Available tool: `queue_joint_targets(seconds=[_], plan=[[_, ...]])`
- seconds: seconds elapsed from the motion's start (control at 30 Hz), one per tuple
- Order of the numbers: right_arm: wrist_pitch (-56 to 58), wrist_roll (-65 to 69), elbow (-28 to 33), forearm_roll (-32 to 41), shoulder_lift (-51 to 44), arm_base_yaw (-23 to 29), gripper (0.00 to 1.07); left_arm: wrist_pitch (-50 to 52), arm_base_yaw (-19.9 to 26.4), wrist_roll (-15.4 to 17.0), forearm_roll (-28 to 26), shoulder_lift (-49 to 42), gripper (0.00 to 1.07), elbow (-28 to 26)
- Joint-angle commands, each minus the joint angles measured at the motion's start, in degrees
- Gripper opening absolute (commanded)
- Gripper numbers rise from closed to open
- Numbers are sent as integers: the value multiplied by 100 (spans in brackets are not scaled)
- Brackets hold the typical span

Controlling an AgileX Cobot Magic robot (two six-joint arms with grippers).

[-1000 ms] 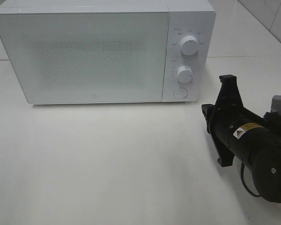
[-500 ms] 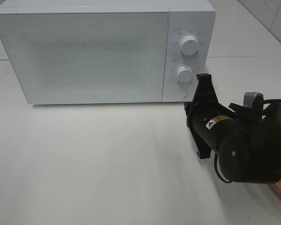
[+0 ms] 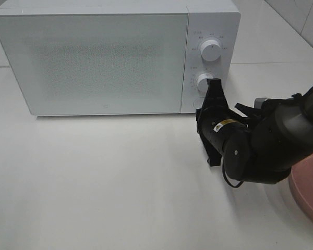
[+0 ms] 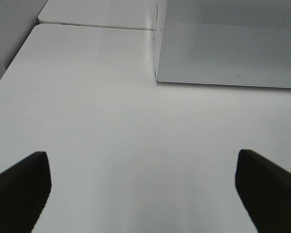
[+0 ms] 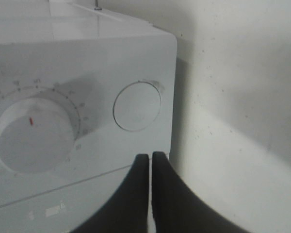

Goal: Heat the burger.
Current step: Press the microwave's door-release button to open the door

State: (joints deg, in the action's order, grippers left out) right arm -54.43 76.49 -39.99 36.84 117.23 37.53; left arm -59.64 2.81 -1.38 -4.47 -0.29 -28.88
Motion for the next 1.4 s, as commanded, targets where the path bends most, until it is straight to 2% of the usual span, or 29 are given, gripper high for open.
queue_joint_targets(seconds=[0.03, 0.4, 1.4], plan=[[138, -17, -195, -189, 86, -138, 0, 23, -11, 17, 6, -155, 98, 0], [166, -189, -596, -132, 229, -292, 0, 23, -11, 17, 6, -126, 98, 0], [29, -647, -1003, 0, 567, -430, 0, 23, -11, 17, 6, -120, 98, 0]])
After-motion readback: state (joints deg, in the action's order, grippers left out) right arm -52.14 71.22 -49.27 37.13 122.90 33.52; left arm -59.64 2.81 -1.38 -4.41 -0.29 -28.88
